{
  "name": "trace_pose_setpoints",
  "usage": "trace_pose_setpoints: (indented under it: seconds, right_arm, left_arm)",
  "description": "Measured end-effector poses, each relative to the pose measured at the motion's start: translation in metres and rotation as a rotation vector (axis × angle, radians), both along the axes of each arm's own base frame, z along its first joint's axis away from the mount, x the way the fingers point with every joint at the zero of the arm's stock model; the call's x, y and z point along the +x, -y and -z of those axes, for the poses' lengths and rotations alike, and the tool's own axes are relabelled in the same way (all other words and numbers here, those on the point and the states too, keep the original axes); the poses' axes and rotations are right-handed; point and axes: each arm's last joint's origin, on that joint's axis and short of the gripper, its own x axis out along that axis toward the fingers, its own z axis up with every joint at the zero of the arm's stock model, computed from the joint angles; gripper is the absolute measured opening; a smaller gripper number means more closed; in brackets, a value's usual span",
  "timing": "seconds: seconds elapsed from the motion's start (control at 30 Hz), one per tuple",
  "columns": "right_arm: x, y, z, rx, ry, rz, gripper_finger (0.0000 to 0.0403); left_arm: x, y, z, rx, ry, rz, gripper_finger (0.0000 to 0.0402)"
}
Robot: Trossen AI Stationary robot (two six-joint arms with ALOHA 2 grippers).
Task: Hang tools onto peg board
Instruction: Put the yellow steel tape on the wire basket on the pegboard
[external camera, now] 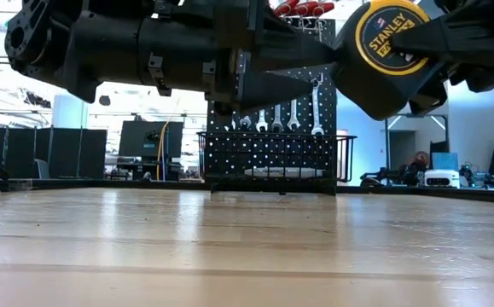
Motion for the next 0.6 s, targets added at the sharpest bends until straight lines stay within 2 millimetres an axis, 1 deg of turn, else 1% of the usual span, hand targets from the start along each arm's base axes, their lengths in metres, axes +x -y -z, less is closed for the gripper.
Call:
trace_pose_setpoints:
  seconds: [0.13,0.27,0.47,0.6]
  right_arm:
    - [-0.001,-0.001,0.0,0.0,-0.001,-0.009,0.0233]
    - [-0.001,-0.001,0.003,-0.013,-0.02,-0.022,0.0233]
    - [-0.001,-0.001,0.002,-0.007,-0.01,-0.019,0.0233]
    - [-0.002,-0.001,0.001,-0.004,-0.008,-0.039,0.0233]
  left_arm:
    - [0.004,0.002,-0.002,0.008,-0.006,0.005,0.0282]
    - [0.009,0.002,-0.001,0.026,-0.056,0.004,0.0283]
    - [0.013,-0.001,-0.006,0.053,-0.036,-0.002,0.0283]
    - [0.017,0.001,-0.008,0.056,-0.037,0.079,0.0283]
